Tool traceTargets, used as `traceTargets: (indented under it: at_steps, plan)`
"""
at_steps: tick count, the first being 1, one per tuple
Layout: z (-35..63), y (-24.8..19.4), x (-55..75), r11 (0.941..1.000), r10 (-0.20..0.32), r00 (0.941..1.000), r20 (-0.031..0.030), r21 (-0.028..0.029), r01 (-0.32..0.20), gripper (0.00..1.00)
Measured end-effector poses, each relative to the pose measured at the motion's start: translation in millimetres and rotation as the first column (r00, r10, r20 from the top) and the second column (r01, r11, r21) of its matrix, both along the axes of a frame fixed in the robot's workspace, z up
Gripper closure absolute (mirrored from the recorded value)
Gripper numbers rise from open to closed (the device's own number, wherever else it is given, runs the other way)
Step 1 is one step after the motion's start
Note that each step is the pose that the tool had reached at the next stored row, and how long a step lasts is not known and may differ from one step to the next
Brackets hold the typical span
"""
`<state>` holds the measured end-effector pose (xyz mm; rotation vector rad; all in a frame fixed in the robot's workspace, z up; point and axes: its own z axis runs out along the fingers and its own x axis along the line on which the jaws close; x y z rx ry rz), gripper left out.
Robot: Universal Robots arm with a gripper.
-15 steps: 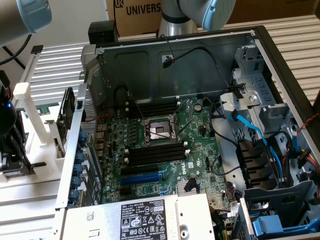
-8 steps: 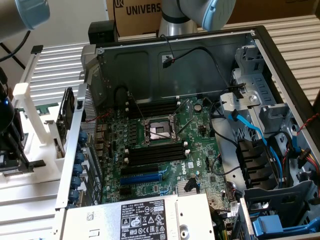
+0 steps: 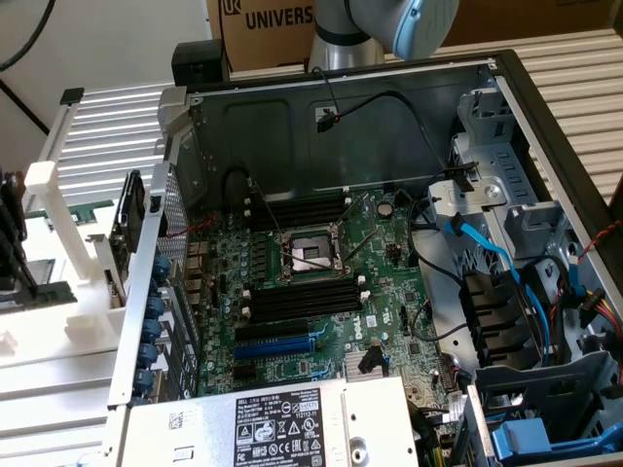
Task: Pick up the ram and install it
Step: 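Pick up the ram and move it above insertion slot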
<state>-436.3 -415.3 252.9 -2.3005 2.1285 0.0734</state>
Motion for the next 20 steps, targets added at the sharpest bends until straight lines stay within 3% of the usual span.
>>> traceTargets:
  at_steps: [1,2,4,9,11,12,20]
  plan:
    - [4.5,0.0,0.0,1.0000,0.000,1.0000,-0.0002,-0.0001,0.000,0.87]
    - [22.6,0.0,0.0,1.0000,0.000,1.0000,0.0000,0.0000,0.000,0.87]
    - [36.5,0.0,0.0,1.0000,0.000,1.0000,0.0000,0.0000,0.000,0.87]
    - [58.2,0.0,5.0,1.0000,0.000,1.0000,0.0001,0.0000,0.000,0.87]
    - [64.0,0.0,9.8,1.0000,0.000,1.0000,0.0005,0.0007,0.000,0.87]
    - [72.1,-0.1,17.5,1.0000,0.000,1.0000,0.0003,0.0019,0.000,0.87]
    - [94.0,0.0,39.0,1.0000,0.000,1.0000,0.0005,0.0044,0.000,0.87]
